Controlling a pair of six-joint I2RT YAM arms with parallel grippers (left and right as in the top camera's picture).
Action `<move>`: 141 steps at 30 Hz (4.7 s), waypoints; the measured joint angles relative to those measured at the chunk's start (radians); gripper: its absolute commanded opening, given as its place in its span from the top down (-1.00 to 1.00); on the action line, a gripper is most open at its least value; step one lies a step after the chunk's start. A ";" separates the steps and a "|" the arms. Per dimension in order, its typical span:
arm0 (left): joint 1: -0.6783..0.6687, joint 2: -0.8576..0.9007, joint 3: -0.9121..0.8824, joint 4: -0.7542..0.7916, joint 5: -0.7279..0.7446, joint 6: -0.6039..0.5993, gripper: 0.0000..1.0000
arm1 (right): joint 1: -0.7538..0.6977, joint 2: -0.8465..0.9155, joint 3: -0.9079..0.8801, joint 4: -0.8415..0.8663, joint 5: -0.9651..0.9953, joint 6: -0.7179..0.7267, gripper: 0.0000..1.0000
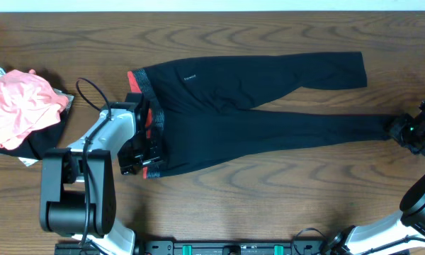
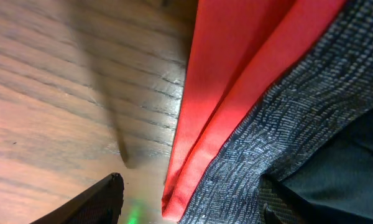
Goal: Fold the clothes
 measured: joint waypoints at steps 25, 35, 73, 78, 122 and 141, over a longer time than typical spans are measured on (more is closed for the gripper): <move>0.004 -0.003 -0.064 0.071 0.425 0.124 0.18 | 0.000 0.000 0.000 0.000 0.000 0.000 0.98; 0.004 -0.002 -0.069 0.081 0.426 0.126 0.76 | 0.000 0.000 0.000 0.000 0.000 0.000 0.97; 0.004 -0.329 -0.086 0.042 0.349 -0.227 0.11 | 0.000 0.000 0.000 -0.003 0.002 0.000 0.97; 0.004 -0.329 -0.151 0.152 0.371 -0.387 -0.09 | 0.000 0.000 0.000 -0.004 0.003 0.000 0.97; -0.003 -0.373 -0.494 0.708 0.472 -0.793 -0.14 | 0.000 0.000 0.001 -0.007 0.002 0.000 0.95; -0.002 -0.361 -0.501 0.841 0.231 -0.790 0.85 | 0.000 0.000 0.001 -0.008 0.002 0.000 0.95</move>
